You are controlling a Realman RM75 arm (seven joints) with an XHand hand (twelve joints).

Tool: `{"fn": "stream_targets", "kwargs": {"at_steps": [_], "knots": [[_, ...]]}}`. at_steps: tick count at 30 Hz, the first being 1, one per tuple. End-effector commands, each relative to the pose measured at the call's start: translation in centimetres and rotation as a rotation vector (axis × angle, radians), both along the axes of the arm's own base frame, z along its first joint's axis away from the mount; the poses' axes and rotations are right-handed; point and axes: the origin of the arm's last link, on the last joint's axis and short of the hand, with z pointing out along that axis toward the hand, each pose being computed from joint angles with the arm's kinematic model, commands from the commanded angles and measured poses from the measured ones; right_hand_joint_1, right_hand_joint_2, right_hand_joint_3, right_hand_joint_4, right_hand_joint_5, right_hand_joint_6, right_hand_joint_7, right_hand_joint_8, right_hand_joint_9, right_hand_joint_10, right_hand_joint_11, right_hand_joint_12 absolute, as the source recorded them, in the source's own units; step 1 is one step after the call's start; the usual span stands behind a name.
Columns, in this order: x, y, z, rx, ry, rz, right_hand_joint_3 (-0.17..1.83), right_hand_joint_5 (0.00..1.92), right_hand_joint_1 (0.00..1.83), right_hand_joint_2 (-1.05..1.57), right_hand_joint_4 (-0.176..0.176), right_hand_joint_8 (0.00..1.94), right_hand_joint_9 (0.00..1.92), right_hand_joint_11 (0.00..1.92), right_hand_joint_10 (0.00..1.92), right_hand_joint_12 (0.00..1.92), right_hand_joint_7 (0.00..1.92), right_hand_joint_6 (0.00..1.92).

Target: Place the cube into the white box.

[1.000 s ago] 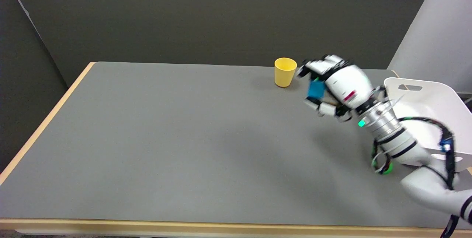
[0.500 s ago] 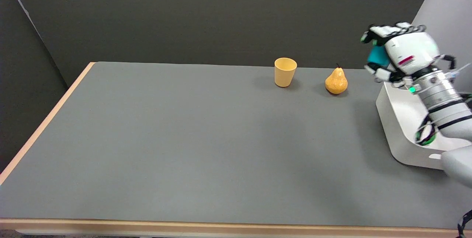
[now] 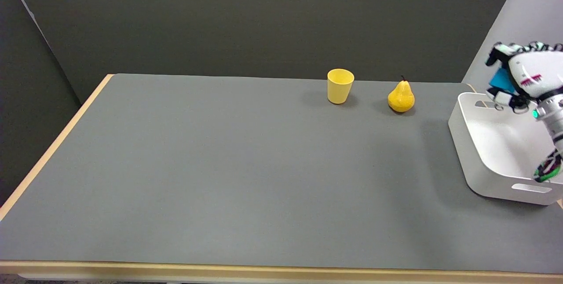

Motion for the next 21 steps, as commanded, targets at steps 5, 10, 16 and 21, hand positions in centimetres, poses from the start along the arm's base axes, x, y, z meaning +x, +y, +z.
{"fn": "stream_targets", "kwargs": {"at_steps": [5,10,16,21], "knots": [[-8.3,6.0,2.3,-0.184,-0.154,-0.187,0.64,0.45,1.48,0.93,0.053,1.71,0.67,0.43,1.55,1.57,0.72,1.17],[-8.0,5.9,2.1,-0.177,-0.167,-0.160,0.64,0.45,1.48,0.93,0.052,1.72,0.68,0.44,1.55,1.57,0.72,1.17],[-8.2,6.2,2.7,-0.178,-0.369,-0.030,0.93,0.22,0.88,0.77,0.045,0.80,0.32,0.10,0.94,1.27,0.37,0.65],[-8.6,5.9,2.0,-0.151,-0.404,0.008,0.81,0.01,0.44,0.53,0.084,0.00,0.00,0.00,0.00,0.62,0.00,0.08]]}}
